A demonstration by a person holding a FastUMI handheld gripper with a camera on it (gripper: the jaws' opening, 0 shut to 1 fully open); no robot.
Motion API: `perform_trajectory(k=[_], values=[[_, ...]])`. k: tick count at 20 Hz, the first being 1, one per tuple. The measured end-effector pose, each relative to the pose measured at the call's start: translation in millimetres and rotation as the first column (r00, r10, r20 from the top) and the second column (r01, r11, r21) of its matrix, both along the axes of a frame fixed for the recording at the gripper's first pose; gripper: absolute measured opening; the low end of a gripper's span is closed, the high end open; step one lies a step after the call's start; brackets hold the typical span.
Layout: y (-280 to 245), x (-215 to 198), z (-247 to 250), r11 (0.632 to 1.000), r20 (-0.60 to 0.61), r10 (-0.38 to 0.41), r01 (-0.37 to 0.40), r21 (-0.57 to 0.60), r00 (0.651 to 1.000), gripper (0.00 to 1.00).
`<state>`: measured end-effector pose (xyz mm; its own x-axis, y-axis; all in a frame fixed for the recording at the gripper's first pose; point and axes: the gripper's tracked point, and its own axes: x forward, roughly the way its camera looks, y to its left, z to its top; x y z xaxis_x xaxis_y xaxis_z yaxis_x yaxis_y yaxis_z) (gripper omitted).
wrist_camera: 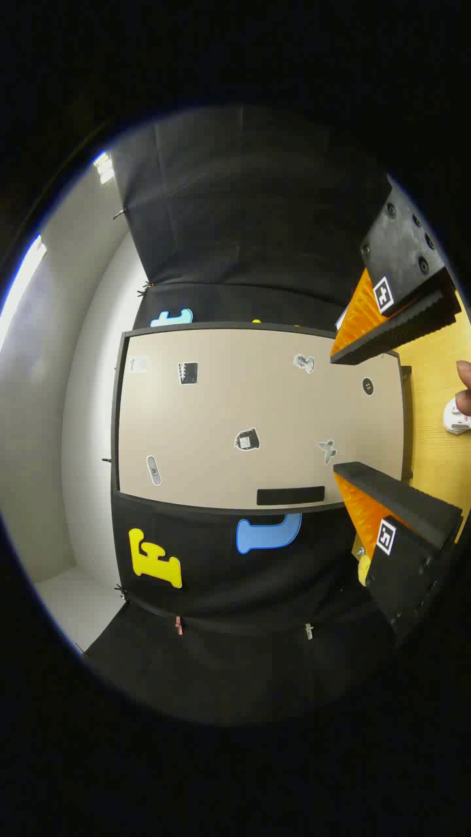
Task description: Open the shoe cabinet door, grab the shoes and put them into the shoe cabinet, then close the shoe cabinet door.
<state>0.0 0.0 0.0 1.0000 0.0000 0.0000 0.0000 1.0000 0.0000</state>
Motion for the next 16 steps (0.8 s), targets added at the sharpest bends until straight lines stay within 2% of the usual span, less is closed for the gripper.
perform_trajectory(k=[16], values=[[12.6,-7.0,1.2,1.000,-0.002,-0.001,0.001,-0.003,1.000,0.98]])
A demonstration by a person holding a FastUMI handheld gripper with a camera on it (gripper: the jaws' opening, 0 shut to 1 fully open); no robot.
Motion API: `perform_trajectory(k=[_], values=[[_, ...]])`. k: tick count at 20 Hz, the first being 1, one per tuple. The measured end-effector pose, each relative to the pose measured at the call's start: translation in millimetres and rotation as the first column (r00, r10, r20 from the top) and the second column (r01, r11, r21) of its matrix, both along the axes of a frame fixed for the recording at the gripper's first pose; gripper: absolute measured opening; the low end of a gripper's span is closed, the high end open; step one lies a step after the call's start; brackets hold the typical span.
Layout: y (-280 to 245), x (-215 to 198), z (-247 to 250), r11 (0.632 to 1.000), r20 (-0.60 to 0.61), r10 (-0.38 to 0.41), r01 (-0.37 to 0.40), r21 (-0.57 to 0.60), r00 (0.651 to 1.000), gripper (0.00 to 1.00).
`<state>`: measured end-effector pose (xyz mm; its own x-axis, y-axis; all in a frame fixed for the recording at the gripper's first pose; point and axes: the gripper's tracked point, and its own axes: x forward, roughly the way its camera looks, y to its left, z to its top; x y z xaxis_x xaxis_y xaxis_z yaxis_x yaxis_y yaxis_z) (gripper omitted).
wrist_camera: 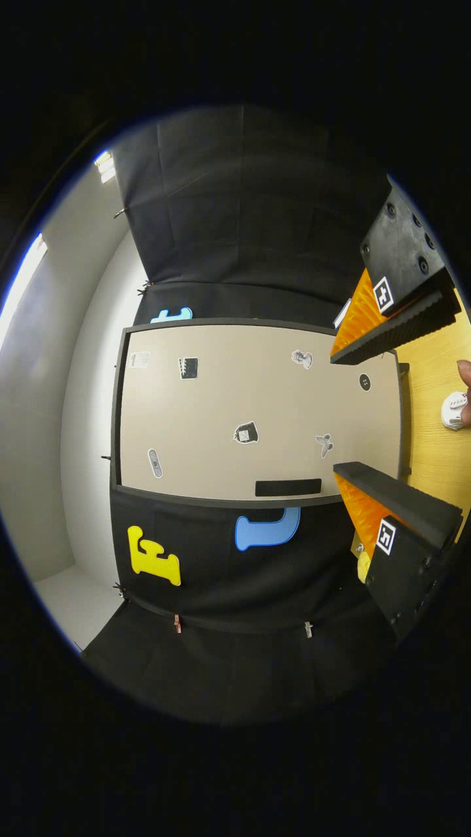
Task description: Open the shoe cabinet door, grab the shoes and put them into the shoe cabinet, then close the shoe cabinet door.
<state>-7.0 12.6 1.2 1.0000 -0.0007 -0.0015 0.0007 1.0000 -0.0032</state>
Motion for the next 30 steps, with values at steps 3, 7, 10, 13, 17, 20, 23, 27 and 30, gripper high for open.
perform_trajectory(k=[3,7,10,13,17,20,23,27,30], values=[[4.6,0.8,-0.8,1.000,-0.003,0.007,-0.007,0.007,1.000,0.98],[10.8,2.8,-0.8,1.000,-0.006,0.017,-0.017,0.004,1.000,0.98],[21.5,8.6,1.7,0.999,-0.005,0.035,-0.035,0.019,0.999,0.98],[38.6,22.5,7.9,0.998,-0.003,0.061,-0.061,0.028,0.998,0.98],[65.8,49.0,13.9,0.995,0.003,0.091,-0.091,0.045,0.996,0.98],[85.0,75.4,13.7,0.993,0.004,0.107,-0.107,0.052,0.994,0.97],[100.5,107.9,4.6,0.992,-0.019,0.110,-0.109,0.063,0.994,0.98],[114.0,152.5,-5.4,0.993,-0.018,0.105,-0.104,0.060,0.994,0.98],[123.9,182.6,-20.8,0.993,-0.041,0.108,-0.105,0.060,0.993,0.98]])
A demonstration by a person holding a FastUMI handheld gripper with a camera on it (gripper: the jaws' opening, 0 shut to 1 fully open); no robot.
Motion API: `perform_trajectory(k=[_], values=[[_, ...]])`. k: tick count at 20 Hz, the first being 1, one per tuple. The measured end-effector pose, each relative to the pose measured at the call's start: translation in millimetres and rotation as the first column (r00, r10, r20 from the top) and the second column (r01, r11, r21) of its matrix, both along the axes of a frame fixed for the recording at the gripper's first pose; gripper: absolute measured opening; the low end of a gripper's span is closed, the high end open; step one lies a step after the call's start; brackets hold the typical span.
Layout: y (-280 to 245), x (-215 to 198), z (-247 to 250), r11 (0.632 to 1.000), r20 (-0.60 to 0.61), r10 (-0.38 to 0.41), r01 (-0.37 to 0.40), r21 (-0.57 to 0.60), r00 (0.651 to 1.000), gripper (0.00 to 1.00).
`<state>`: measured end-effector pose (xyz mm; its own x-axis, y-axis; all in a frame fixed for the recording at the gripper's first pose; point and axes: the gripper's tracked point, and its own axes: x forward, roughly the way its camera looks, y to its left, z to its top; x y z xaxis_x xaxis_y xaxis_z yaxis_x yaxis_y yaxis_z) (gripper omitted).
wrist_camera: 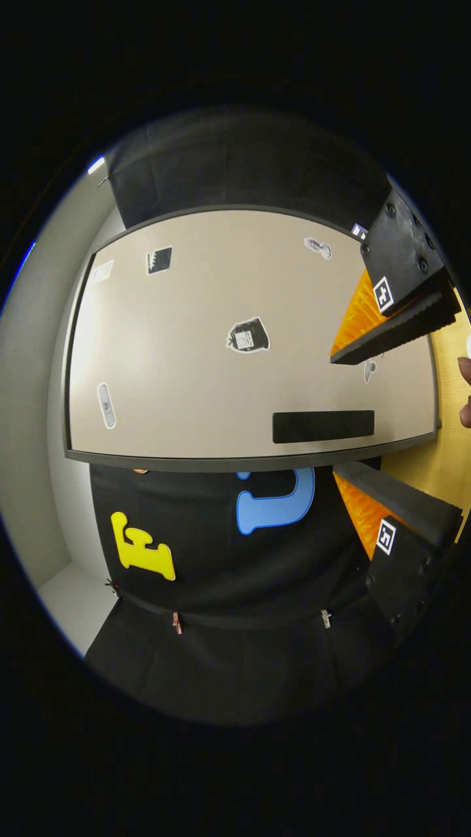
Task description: Open the shoe cabinet door, grab the shoes and put them into the shoe cabinet, then close the shoe cabinet door.
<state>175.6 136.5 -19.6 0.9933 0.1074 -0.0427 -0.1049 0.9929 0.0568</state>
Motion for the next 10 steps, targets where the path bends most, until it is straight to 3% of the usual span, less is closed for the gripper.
perform_trajectory(k=[5,9,10], values=[[10.7,41.2,-20.3,1.000,-0.009,-0.007,0.006,-0.020,1.000,0.98],[19.4,62.7,-36.0,0.999,-0.022,-0.010,0.009,-0.039,1.000,0.83],[14.7,64.9,-38.2,0.998,-0.022,-0.040,0.039,-0.051,0.999,0.80]])
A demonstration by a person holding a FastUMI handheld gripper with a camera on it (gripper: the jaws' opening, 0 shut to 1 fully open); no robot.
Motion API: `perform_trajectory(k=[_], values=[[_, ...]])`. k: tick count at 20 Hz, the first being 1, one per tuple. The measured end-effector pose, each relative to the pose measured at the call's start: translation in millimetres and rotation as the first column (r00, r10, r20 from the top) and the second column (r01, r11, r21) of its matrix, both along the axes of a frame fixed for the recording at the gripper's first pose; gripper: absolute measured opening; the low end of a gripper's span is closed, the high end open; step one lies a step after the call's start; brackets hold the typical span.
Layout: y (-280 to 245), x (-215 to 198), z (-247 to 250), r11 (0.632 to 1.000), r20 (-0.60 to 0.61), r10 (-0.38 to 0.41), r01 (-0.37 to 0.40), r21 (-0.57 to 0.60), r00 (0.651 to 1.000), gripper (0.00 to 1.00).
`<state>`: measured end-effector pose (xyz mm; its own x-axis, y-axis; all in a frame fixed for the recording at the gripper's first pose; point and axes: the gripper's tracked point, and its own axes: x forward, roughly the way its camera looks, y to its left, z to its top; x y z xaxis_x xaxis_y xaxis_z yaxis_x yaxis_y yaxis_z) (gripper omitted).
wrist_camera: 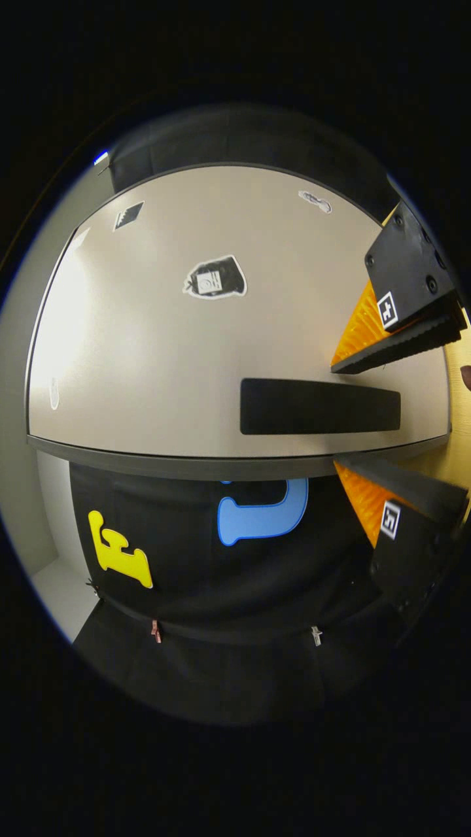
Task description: Open the shoe cabinet door, grab the shoes and put them into the shoe cabinet, then close the shoe cabinet door.
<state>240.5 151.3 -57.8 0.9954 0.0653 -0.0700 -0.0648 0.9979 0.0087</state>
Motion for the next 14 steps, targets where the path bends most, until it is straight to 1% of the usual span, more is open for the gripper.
perform_trajectory(k=[1,2,3,4,7,8,9,10,11,12,14], values=[[-1.0,1.4,4.6,1.000,0.028,-0.010,0.010,0.001,1.000,0.73],[-2.7,1.5,5.2,1.000,0.038,-0.017,0.017,0.004,0.999,0.60],[-2.3,1.4,5.8,1.000,0.040,-0.023,0.022,0.007,0.999,0.53],[-0.2,1.2,5.2,1.000,0.040,-0.017,0.016,0.017,0.999,0.49],[-3.1,1.2,6.0,0.999,0.036,-0.024,0.023,0.044,0.999,0.32],[-2.3,2.4,4.7,0.999,0.033,-0.023,0.022,0.036,0.999,0.26],[-3.1,-0.9,4.9,0.999,0.023,-0.024,0.023,0.028,0.999,0.26],[-3.0,-3.6,6.8,1.000,0.024,-0.019,0.018,0.022,1.000,0.22],[-2.5,-6.6,5.1,1.000,0.016,-0.014,0.013,0.025,1.000,0.22],[-2.4,-12.2,5.9,1.000,0.014,-0.008,0.008,0.026,1.000,0.17],[-3.1,-24.9,9.6,1.000,0.019,0.000,0.000,0.020,1.000,0.17]])
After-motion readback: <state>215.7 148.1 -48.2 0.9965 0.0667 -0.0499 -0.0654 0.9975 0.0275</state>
